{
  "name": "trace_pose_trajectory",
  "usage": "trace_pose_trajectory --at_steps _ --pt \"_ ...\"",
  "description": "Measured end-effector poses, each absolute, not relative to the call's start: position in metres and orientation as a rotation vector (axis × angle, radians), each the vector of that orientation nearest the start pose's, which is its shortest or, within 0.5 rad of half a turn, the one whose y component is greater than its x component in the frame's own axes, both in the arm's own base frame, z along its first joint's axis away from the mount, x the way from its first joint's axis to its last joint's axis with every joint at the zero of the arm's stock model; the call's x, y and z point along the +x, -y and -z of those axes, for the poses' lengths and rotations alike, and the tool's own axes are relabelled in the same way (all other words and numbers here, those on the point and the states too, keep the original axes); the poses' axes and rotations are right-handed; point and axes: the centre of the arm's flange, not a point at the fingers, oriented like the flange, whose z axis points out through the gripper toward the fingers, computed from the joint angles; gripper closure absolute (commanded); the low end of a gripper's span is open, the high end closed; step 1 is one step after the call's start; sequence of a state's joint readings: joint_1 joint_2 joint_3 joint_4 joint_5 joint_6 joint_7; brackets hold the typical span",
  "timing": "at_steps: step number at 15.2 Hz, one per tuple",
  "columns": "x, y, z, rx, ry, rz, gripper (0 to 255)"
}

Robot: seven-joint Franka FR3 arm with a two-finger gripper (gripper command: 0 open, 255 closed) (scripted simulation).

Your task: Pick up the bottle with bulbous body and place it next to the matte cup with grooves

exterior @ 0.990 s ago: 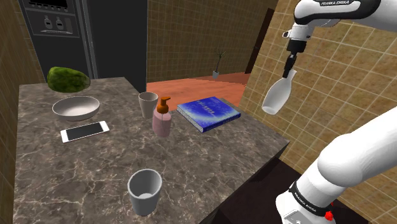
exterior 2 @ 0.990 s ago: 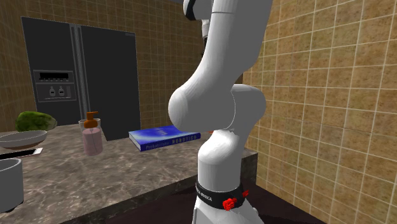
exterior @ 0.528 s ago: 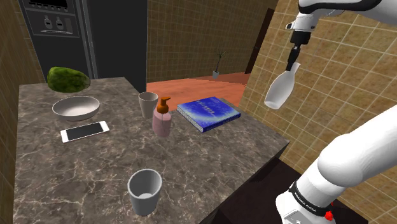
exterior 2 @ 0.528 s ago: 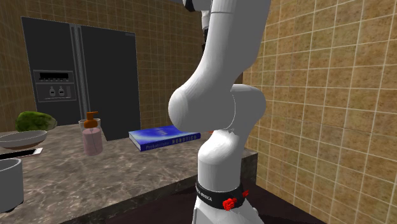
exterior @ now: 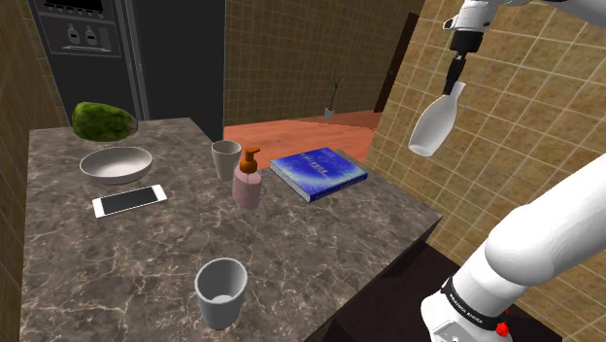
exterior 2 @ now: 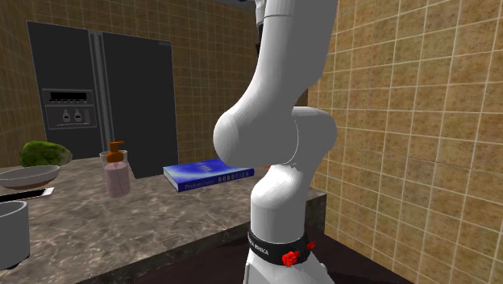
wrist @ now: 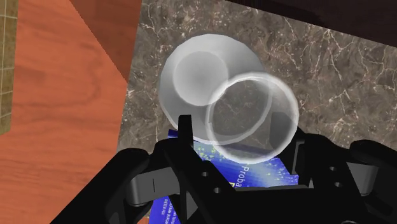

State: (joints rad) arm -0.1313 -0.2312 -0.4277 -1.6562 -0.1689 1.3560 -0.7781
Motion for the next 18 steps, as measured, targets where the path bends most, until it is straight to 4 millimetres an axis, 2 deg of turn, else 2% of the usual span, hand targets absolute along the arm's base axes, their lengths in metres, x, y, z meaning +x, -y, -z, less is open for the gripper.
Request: trace_pose_trajectory --at_steps 14,18 --pt "0.366 0.286 -0.746 -3.121 0.32 -0.18 255" --pt "0.37 0.249 -0.749 -3.12 0.323 -0.18 255"
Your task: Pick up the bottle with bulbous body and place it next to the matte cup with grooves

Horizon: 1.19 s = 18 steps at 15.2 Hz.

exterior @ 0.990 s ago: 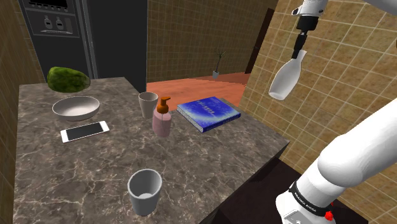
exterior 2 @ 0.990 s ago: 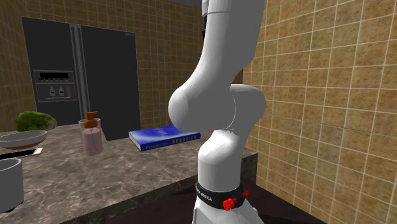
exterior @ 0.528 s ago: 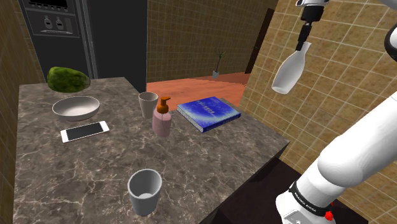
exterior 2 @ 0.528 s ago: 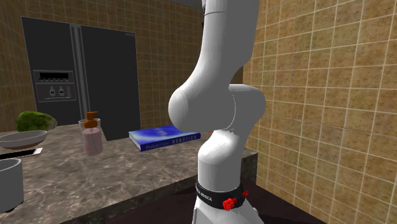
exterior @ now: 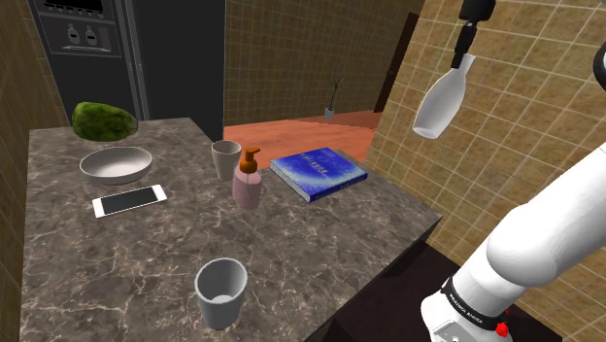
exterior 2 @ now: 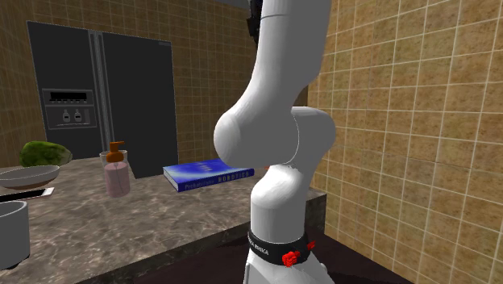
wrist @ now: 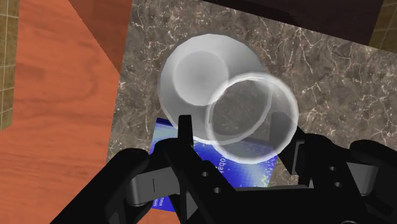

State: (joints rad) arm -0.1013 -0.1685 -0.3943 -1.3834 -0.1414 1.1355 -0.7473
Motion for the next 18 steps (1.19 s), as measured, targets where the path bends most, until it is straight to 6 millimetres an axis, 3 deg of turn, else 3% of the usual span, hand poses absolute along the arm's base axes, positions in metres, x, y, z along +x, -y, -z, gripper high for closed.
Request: trace_pose_trajectory --at_steps 18 --pt "0.387 0.011 -0.75 -3.121 0.324 -0.181 255"
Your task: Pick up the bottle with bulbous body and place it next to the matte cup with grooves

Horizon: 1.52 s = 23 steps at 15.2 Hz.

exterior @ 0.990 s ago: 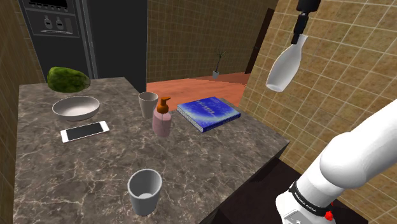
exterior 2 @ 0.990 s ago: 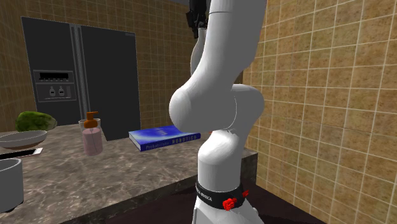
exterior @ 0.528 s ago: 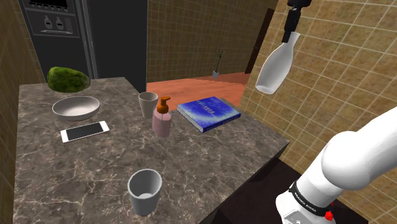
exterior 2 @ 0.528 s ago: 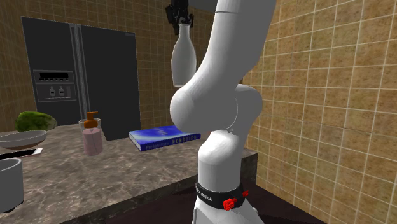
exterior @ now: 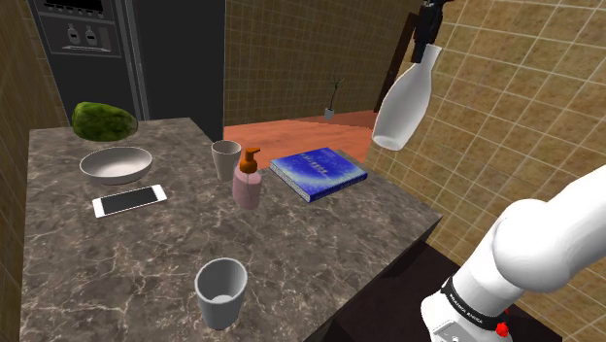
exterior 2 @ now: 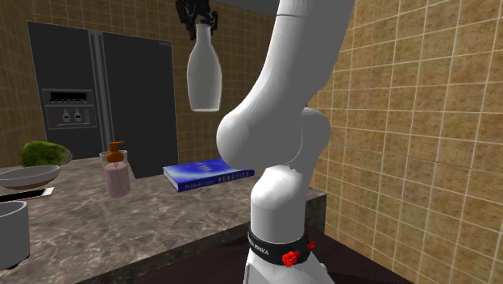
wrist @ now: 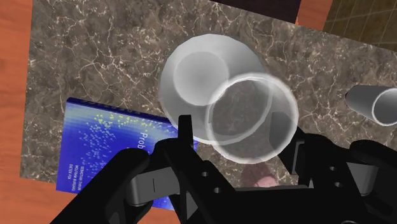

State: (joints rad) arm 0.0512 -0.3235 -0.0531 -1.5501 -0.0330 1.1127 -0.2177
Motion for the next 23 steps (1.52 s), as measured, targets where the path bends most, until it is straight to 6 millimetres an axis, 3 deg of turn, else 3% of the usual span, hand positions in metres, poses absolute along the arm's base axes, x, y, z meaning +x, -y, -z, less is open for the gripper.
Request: trace_pose_trajectory --at_steps 20,23 --pt "0.411 -0.254 -0.749 -3.122 0.324 -0.18 255" --pt "0.41 -0.266 -0.738 -3.121 0.322 -0.182 255"
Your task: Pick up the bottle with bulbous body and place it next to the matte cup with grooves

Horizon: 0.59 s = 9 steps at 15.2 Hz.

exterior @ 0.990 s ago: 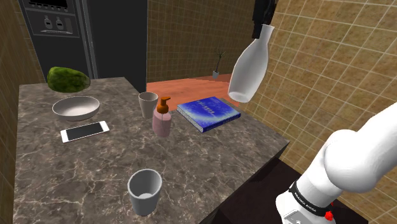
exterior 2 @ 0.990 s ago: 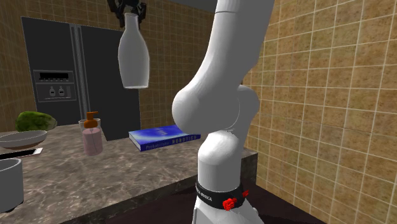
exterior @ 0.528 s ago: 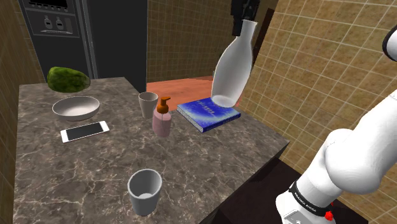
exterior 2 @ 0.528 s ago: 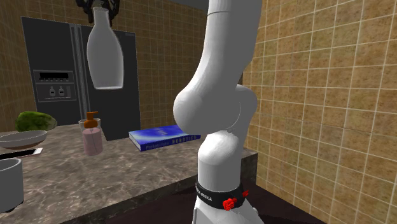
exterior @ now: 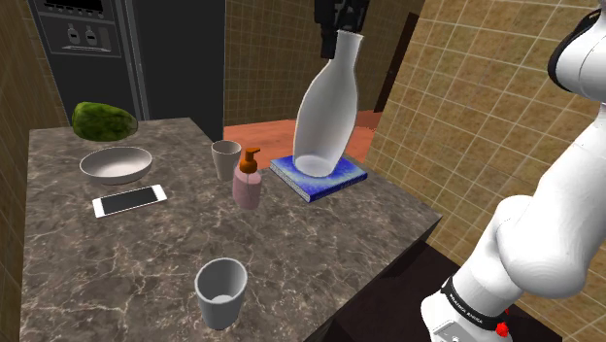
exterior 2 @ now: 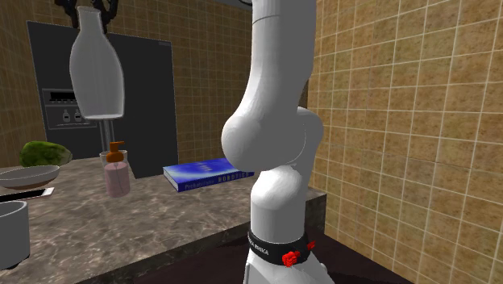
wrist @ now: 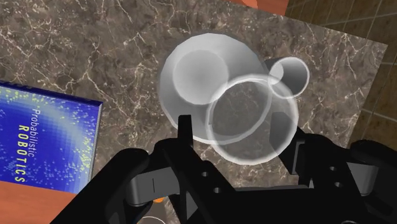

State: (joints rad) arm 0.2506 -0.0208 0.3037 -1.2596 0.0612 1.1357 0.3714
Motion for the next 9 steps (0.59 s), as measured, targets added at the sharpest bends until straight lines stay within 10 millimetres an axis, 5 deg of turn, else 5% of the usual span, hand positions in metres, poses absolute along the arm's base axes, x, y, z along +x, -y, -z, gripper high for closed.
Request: trace_pose_trajectory --at_steps 9 --pt "0.409 -0.267 -0.693 -3.121 0.321 -0.181 255"
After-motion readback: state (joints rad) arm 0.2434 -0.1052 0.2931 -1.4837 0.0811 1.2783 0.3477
